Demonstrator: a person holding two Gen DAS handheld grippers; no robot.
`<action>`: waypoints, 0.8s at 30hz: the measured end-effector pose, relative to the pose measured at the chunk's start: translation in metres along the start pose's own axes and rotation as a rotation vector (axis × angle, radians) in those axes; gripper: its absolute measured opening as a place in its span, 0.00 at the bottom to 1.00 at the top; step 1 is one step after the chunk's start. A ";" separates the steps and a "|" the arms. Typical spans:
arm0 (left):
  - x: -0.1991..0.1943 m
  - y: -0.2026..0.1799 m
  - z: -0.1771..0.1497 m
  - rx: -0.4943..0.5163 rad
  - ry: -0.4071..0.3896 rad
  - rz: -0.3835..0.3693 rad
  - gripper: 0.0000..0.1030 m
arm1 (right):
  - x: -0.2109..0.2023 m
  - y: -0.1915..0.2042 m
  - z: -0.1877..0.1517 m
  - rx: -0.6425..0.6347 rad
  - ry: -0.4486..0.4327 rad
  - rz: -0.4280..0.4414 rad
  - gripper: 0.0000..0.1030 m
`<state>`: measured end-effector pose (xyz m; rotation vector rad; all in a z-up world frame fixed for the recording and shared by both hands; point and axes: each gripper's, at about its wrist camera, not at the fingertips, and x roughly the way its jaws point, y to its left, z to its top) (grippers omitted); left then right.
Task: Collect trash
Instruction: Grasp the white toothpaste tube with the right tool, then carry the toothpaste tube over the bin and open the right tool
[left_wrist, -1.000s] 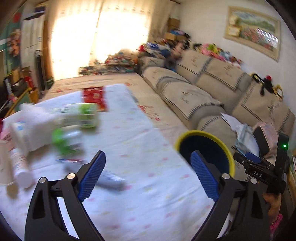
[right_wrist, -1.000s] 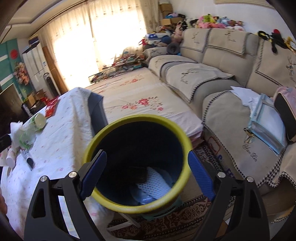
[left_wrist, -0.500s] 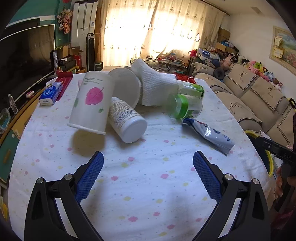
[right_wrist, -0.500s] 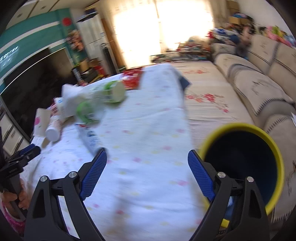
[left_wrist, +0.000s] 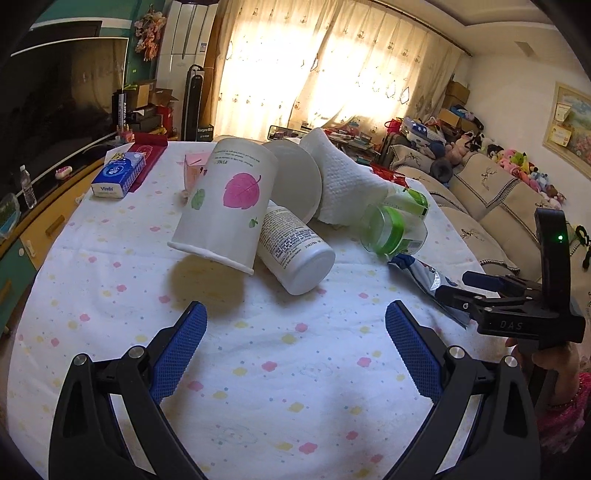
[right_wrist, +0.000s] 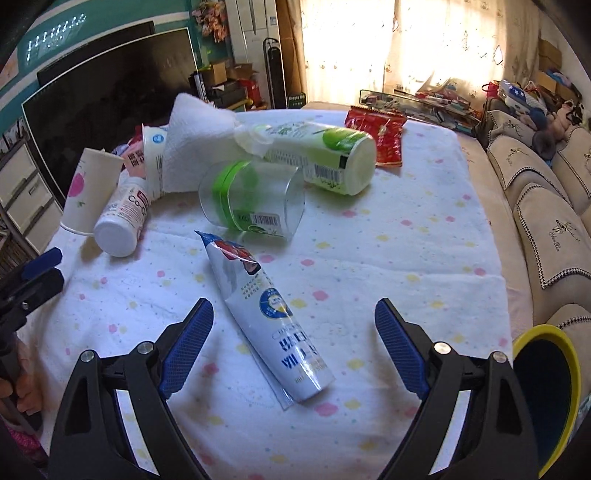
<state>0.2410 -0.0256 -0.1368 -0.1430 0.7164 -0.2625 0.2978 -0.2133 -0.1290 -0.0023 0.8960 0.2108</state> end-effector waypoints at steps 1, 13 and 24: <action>-0.001 -0.001 0.000 0.001 -0.005 0.002 0.93 | 0.003 0.001 0.000 -0.005 0.014 -0.006 0.76; -0.003 -0.002 -0.002 0.001 -0.027 0.008 0.93 | -0.026 -0.006 -0.014 0.090 -0.027 0.045 0.17; -0.004 -0.004 -0.003 0.008 -0.035 0.004 0.93 | -0.104 -0.090 -0.047 0.297 -0.180 -0.168 0.17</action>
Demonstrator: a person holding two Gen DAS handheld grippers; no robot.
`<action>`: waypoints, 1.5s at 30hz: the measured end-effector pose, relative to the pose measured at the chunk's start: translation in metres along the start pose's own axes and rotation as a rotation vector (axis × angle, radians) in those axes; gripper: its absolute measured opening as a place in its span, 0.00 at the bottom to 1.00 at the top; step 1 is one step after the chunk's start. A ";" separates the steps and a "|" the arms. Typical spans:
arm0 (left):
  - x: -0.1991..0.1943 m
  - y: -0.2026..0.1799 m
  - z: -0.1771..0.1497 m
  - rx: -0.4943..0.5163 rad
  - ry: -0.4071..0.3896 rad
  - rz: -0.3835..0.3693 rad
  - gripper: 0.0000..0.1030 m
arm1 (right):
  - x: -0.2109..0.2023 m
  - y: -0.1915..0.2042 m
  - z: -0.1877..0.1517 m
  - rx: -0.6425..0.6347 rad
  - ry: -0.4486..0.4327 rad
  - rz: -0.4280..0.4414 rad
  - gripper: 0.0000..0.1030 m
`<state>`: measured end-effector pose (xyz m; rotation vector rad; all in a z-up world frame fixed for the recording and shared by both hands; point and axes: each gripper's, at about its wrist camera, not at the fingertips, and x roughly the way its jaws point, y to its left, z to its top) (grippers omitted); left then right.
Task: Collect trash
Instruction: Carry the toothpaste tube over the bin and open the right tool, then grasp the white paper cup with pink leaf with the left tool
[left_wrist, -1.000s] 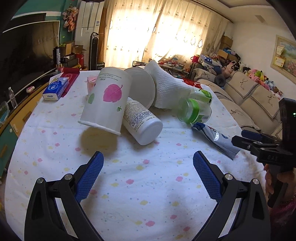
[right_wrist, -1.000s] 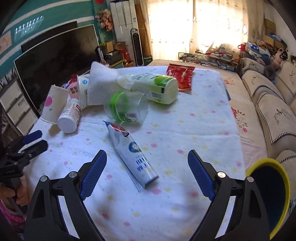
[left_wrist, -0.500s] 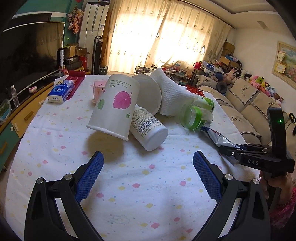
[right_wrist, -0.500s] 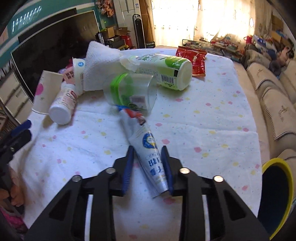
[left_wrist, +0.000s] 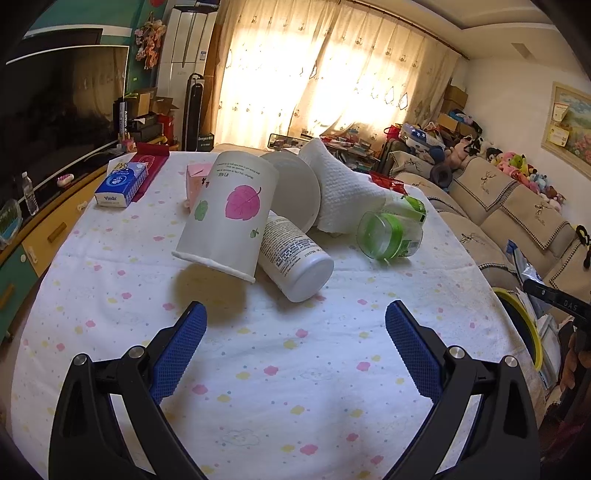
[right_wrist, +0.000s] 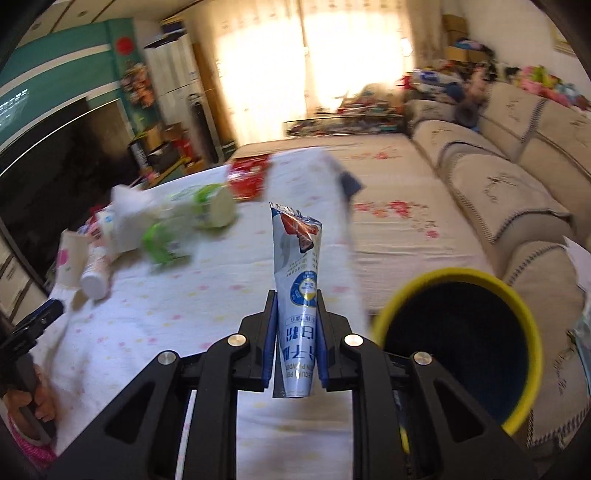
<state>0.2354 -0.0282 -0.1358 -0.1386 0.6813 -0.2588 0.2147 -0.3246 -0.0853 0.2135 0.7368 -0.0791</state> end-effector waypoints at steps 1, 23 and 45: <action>0.000 0.000 0.000 0.000 0.000 -0.001 0.93 | 0.000 -0.012 -0.001 0.023 0.000 -0.025 0.17; 0.002 -0.003 0.000 0.012 0.008 -0.001 0.93 | 0.008 -0.090 -0.010 0.195 -0.047 -0.265 0.61; 0.045 0.034 0.060 0.028 0.077 0.087 0.93 | 0.041 0.078 0.044 -0.118 -0.220 0.071 0.69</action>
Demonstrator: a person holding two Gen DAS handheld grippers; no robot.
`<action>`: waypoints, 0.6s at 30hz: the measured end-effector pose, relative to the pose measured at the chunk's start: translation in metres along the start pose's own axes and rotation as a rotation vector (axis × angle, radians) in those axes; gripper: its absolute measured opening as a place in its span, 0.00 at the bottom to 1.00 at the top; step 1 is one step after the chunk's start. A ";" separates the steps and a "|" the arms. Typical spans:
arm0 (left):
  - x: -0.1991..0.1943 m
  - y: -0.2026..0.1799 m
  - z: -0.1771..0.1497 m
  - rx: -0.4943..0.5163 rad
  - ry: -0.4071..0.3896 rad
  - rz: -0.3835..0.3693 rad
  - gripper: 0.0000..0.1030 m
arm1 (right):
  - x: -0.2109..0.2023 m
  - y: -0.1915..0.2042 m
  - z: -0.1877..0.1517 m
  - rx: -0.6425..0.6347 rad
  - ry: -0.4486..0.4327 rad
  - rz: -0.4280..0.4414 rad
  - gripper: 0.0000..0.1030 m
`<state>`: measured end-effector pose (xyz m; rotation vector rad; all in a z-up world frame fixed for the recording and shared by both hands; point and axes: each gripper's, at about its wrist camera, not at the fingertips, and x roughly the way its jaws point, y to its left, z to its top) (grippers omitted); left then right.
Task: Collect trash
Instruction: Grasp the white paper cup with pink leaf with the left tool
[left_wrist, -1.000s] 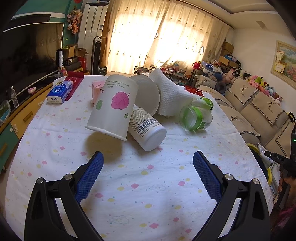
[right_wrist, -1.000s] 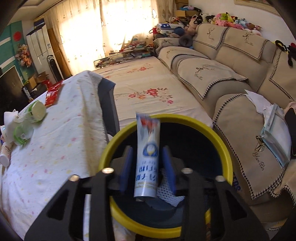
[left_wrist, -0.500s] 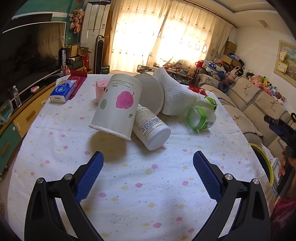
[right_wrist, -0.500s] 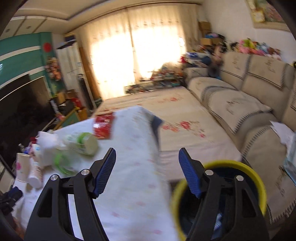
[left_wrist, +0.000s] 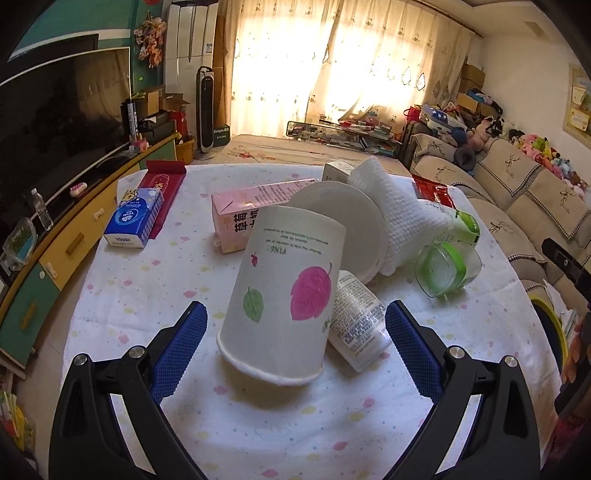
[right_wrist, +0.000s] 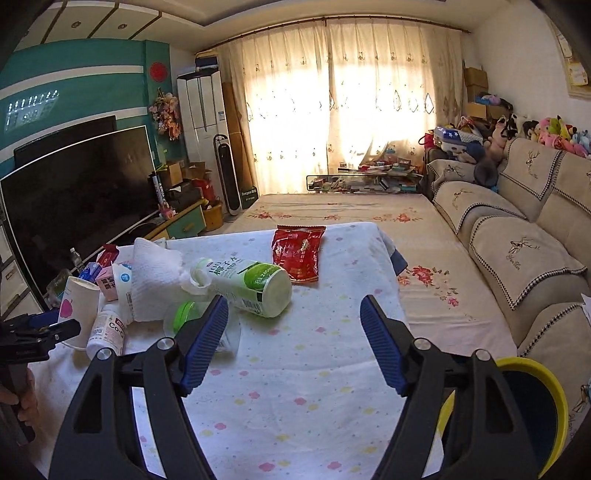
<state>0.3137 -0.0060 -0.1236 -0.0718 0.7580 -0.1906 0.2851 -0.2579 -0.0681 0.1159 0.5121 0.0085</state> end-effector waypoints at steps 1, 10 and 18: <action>0.005 0.003 0.003 -0.016 0.010 -0.019 0.92 | 0.000 0.001 0.000 -0.005 0.000 -0.003 0.70; 0.033 0.015 0.013 -0.057 0.064 -0.073 0.61 | 0.003 0.007 -0.006 -0.054 0.017 -0.025 0.74; 0.020 0.013 0.012 -0.048 0.012 0.000 0.49 | 0.003 0.005 -0.006 -0.051 0.017 -0.039 0.74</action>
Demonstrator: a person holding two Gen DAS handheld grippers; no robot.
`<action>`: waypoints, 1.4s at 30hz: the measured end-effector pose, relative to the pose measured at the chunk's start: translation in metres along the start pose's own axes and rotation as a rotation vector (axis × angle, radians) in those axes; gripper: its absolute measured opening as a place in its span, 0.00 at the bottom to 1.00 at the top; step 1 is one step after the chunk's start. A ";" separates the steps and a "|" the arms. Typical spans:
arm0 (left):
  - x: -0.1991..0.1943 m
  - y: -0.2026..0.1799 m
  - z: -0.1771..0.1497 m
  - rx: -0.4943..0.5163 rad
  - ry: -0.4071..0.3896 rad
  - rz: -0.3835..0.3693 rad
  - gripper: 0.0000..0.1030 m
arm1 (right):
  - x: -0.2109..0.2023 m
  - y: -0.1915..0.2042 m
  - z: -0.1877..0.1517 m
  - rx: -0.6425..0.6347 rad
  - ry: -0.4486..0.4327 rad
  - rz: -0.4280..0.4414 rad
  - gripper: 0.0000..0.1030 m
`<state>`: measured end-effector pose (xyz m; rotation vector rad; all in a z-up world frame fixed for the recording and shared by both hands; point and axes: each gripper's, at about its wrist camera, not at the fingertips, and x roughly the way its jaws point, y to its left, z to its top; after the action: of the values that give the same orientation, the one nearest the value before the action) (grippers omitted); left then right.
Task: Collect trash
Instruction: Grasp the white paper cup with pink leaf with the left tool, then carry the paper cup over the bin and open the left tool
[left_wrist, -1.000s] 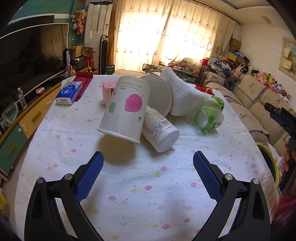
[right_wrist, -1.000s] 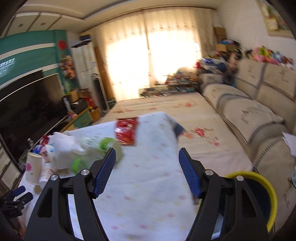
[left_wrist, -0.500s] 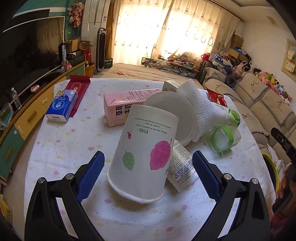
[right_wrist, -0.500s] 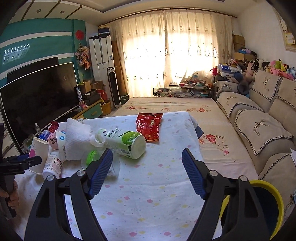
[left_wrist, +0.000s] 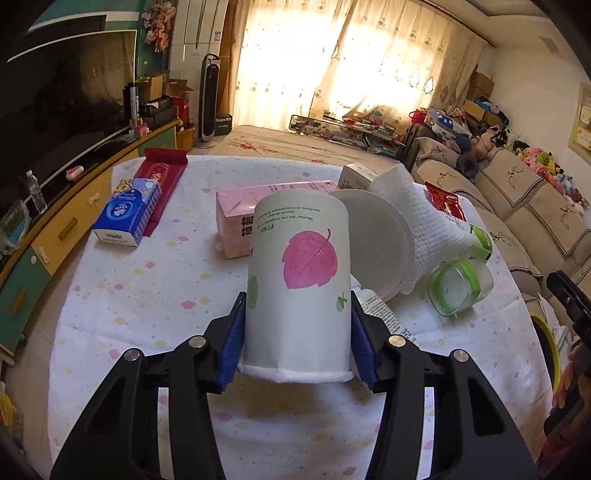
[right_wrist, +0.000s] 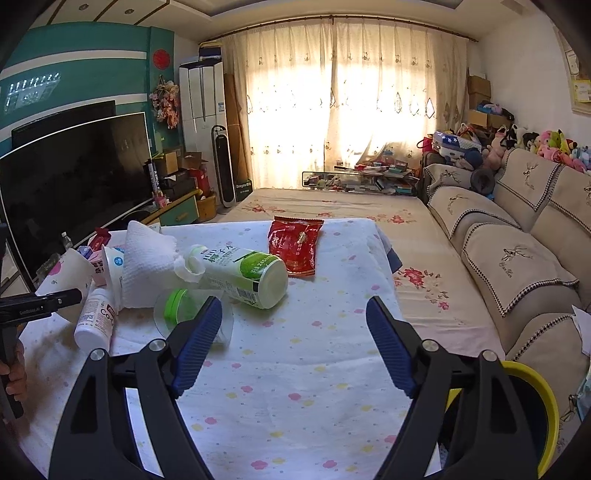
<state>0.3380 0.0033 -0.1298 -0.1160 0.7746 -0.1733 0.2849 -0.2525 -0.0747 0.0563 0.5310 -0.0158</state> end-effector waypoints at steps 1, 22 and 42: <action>-0.006 -0.002 0.000 0.004 -0.009 0.010 0.49 | 0.000 -0.001 0.000 0.003 -0.001 -0.002 0.74; -0.077 -0.219 -0.022 0.352 0.021 -0.314 0.50 | -0.101 -0.107 -0.019 0.224 -0.139 -0.172 0.76; 0.024 -0.505 -0.101 0.643 0.297 -0.555 0.61 | -0.202 -0.243 -0.132 0.489 -0.052 -0.514 0.77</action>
<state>0.2271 -0.4999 -0.1330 0.3172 0.9335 -0.9722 0.0368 -0.4874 -0.0985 0.3942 0.4687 -0.6480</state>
